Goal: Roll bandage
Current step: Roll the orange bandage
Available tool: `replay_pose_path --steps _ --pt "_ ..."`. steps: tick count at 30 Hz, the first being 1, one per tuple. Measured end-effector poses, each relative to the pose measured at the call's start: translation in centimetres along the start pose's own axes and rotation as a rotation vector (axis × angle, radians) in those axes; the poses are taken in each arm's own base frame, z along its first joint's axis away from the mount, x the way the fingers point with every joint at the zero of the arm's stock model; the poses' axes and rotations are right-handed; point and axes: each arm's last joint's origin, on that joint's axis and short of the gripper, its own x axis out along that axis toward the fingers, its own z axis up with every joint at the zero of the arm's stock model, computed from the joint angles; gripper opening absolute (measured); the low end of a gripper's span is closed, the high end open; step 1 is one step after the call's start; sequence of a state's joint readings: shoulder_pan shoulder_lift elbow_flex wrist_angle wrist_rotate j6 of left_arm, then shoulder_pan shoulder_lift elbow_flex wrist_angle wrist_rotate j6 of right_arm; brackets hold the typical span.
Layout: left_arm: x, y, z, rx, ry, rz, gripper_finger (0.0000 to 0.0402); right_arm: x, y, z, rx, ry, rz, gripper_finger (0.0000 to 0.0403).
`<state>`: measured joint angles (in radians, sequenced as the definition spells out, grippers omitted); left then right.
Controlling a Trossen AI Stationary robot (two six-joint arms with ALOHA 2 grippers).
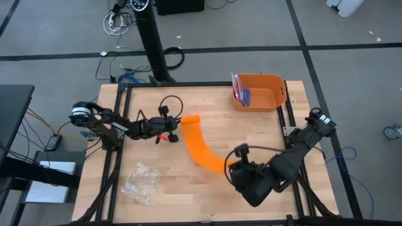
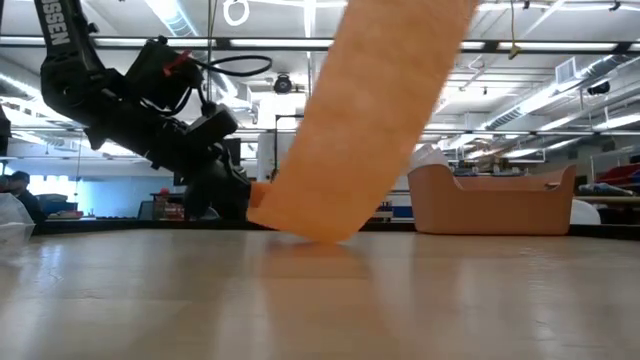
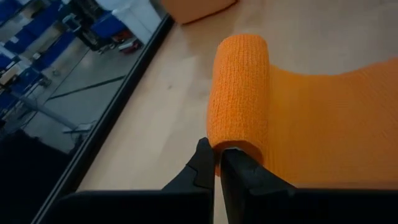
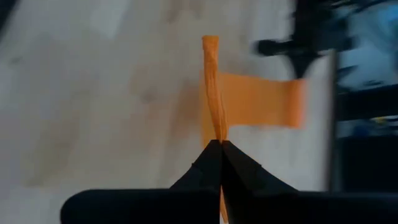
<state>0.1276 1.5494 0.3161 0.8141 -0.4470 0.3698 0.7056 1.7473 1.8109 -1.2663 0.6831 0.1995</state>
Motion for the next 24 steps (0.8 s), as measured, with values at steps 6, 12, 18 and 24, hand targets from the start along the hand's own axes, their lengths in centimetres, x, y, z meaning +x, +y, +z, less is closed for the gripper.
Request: replay_pose_path --steps 6,12,18,24 --pt "-1.0 -1.9 0.8 0.032 -0.047 -0.07 0.0014 -1.7 -4.3 1.7 -0.008 -0.065 -0.14 0.0" --pt "-2.0 -3.7 1.9 0.063 -0.082 -0.101 0.0014 -2.1 -8.3 2.5 0.011 -0.082 -0.27 0.0" --pt "-2.1 -5.2 4.0 0.116 -0.076 -0.16 0.0014 -2.3 -11.7 3.3 0.024 -0.102 -0.369 0.0" --pt "-2.8 -6.5 5.6 0.141 -0.104 -0.188 0.0014 -3.3 -14.8 3.5 0.047 -0.108 -0.477 0.0"
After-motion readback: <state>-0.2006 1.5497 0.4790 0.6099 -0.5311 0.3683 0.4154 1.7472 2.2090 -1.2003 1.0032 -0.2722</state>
